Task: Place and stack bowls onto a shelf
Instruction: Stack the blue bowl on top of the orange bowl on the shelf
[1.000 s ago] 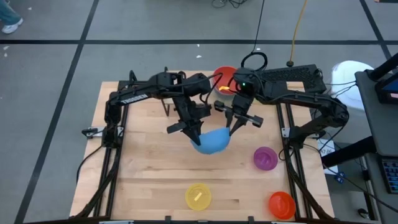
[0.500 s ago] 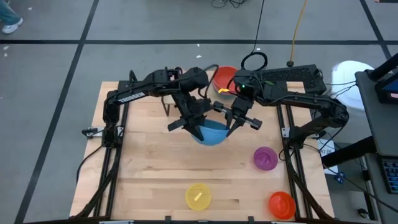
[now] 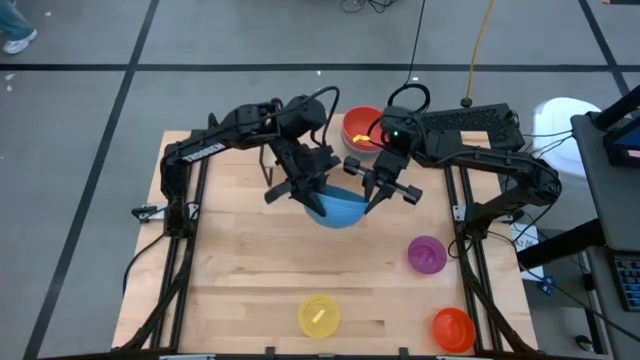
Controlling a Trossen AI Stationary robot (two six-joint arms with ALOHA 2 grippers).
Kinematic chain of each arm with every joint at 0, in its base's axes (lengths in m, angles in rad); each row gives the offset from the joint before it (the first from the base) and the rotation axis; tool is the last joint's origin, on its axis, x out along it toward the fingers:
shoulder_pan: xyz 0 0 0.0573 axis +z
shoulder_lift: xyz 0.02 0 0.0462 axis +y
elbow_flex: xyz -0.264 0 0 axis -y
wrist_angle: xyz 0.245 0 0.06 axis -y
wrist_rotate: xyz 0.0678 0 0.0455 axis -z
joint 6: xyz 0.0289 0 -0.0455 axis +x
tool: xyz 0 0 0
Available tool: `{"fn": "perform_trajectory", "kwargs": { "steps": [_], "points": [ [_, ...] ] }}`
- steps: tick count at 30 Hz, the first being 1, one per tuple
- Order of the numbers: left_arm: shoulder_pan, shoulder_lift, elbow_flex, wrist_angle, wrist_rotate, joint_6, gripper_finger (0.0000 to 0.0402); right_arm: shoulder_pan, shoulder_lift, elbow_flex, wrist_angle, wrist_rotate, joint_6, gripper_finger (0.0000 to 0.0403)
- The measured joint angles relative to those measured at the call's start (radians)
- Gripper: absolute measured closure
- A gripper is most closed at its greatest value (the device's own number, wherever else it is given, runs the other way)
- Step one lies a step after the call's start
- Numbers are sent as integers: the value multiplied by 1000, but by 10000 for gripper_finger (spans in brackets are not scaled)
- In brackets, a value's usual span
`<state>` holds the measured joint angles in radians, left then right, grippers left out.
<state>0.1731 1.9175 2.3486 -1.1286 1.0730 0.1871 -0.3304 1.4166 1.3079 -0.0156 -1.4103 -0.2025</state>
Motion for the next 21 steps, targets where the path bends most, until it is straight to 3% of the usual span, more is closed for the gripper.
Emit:
{"fn": "perform_trajectory", "kwargs": {
  "steps": [6, 21],
  "points": [
    [14, 0, 0, -4, 37, -32, 341, -6, 0, 0, 1, -2, 20, 402],
    [6, 0, 0, 28, 14, -90, 333, -9, 0, 0, -3, -9, 31, 402]
  ]
}}
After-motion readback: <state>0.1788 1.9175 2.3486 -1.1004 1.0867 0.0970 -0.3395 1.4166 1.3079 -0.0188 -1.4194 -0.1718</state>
